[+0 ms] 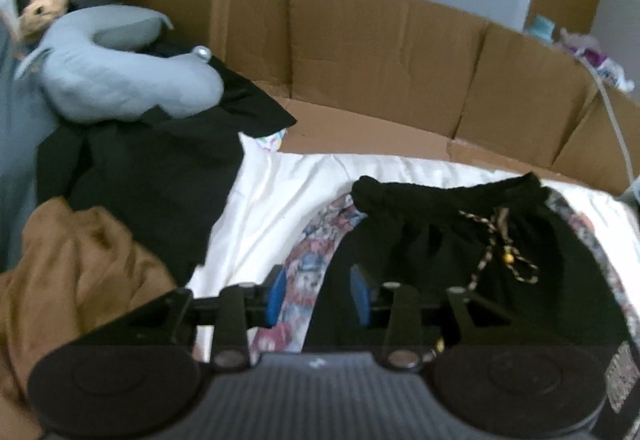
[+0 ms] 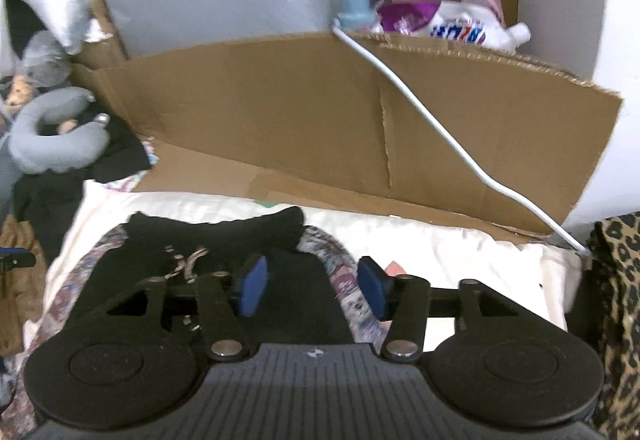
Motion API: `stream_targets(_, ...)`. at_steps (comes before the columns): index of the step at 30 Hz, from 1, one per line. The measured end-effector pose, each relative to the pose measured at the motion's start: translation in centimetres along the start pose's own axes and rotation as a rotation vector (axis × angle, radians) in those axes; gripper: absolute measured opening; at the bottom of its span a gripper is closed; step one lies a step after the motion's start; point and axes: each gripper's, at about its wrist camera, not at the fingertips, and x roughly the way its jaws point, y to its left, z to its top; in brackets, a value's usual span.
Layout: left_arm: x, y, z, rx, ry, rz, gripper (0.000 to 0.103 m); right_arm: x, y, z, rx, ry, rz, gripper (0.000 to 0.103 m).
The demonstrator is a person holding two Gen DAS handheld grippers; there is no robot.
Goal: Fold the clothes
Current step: 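Press the black waistband with the right tool and open it, then raise the right tool above the spread shorts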
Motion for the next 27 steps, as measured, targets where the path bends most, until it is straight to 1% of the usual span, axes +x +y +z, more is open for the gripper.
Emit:
stream_targets(3, -2.5, 1.0, -1.5, -0.008, 0.014, 0.008, 0.039, -2.5, 0.7, -1.5, -0.015, -0.005, 0.024, 0.068)
stream_targets(5, -4.1, 1.7, -2.7, -0.004, 0.019, 0.017, 0.039, -3.8, 1.1, -2.6, -0.024, -0.001, 0.030, 0.076)
stream_targets(7, -5.7, 2.5, -4.0, -0.001, 0.022, 0.028, 0.039, -5.0, 1.5, -3.7, -0.034, 0.003, 0.037, 0.078)
stream_targets(15, -10.9, 5.6, -9.1, -0.035, 0.041, 0.112, 0.038, -9.9, 3.2, -8.0, -0.072, 0.021, 0.063, 0.078)
stream_targets(19, -12.9, 6.1, -11.7, -0.055, 0.057, 0.134, 0.038, -12.3, 3.6, -9.1, -0.072, -0.005, 0.068, 0.078)
stream_targets(23, -13.8, 6.3, -14.6, -0.094, 0.071, 0.153, 0.038, -13.9, 4.0, -10.6, -0.066, -0.042, 0.084, 0.078)
stream_targets(25, -13.7, 6.3, -16.3, -0.107, 0.086, 0.162, 0.035, -14.3, 4.4, -11.8, -0.085, -0.063, 0.089, 0.078)
stream_targets(27, -13.2, 6.5, -17.8, -0.116, 0.109, 0.177, 0.025, -14.4, 4.6, -13.1, -0.089, -0.067, 0.097, 0.078)
